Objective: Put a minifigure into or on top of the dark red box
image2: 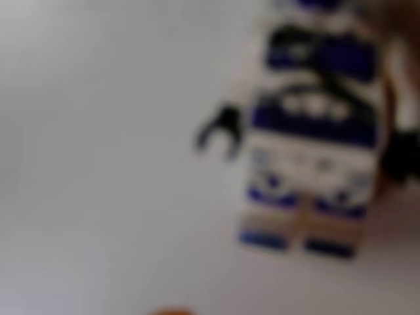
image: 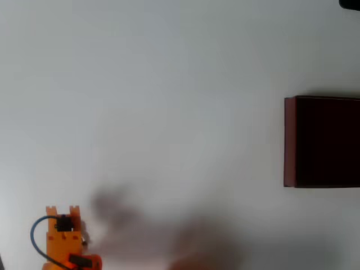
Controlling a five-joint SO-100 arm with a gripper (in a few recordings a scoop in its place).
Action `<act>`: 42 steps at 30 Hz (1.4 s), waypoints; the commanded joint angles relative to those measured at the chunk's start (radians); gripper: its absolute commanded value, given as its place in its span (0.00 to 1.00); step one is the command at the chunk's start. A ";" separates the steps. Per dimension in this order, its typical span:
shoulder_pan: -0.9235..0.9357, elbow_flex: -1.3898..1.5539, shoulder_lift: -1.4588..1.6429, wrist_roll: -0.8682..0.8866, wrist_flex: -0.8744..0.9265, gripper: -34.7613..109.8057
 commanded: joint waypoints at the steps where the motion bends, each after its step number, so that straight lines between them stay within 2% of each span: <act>1: -0.018 -0.014 0.032 0.018 0.018 0.38; 13: -0.031 -0.028 0.175 0.064 0.192 0.38; 26: -0.104 -0.031 0.092 0.066 0.206 0.38; 34: -0.044 0.066 0.100 -0.051 0.106 0.38; 42: -0.081 0.091 0.100 0.086 0.026 0.38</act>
